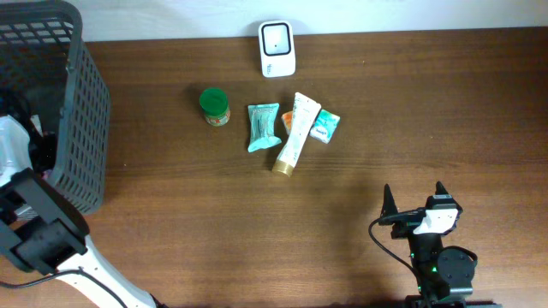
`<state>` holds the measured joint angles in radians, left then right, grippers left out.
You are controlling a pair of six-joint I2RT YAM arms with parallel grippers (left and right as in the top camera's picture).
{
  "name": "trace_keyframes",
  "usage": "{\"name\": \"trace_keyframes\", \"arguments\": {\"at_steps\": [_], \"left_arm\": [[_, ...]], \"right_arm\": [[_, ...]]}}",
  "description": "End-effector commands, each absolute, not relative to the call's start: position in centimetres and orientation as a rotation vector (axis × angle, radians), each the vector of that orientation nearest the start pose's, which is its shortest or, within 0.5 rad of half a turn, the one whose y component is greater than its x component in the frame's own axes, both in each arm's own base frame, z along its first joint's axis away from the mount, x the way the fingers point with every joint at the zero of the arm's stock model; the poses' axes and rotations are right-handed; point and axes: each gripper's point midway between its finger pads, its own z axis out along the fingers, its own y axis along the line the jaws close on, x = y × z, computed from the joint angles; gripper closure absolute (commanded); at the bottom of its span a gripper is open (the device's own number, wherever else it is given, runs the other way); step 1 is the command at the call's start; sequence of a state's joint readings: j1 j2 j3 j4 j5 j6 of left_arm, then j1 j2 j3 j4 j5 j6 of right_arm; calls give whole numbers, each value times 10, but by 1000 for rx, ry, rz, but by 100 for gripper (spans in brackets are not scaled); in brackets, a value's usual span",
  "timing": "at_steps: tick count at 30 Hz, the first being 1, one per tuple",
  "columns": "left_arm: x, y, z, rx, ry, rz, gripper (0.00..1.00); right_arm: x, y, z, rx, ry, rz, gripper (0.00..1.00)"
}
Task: Scan the item barcode
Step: 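Reach the left gripper into the basket and grasp the pink floral tissue pack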
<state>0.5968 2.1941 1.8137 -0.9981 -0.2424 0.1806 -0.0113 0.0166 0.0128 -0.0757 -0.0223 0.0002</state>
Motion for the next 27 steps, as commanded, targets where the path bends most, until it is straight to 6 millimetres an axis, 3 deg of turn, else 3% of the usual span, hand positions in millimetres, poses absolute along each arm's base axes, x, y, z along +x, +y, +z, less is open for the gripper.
{"name": "trace_keyframes", "arguments": {"at_steps": [1,3,5,7,9,11,12,15,18,20,21,24,25,26,27], "left_arm": [[363,280,37,-673,2990,305,98],[368,279,47,-706,2961,272,100],[377,285,73,-829,2871,284,100],[393,295,127,-1007,2679,287,100],[412,293,184,-1052,2499,203,100],[431,283,259,-1093,2261,46,100],[434,277,300,-1126,2130,-19,100],[428,254,382,-1096,1923,-160,100],[429,201,432,-879,1893,-429,100],[433,153,459,-658,1887,-700,100],[436,119,474,-504,1883,-850,100],[438,26,485,-191,1925,-1069,100],[437,4,483,-108,1941,-1099,100],[432,-47,473,70,1984,-1136,100],[429,-72,468,169,1998,-1147,100]], "right_arm": [[246,-1,154,3,1657,5,1],[246,-1,154,3,1657,5,1],[246,-1,154,3,1657,5,1],[246,-1,154,3,1657,5,1],[246,-1,154,3,1657,5,1],[246,-1,154,3,1656,5,1],[246,-1,154,3,1656,5,1],[246,-1,154,3,1657,5,1],[246,-1,154,3,1657,5,1],[246,-1,154,3,1657,5,1],[246,-1,154,3,1657,5,1],[246,-1,154,3,1657,5,1],[246,-1,154,3,1656,5,1],[246,-1,154,3,1657,5,1],[246,-1,154,3,1657,5,1]]}}
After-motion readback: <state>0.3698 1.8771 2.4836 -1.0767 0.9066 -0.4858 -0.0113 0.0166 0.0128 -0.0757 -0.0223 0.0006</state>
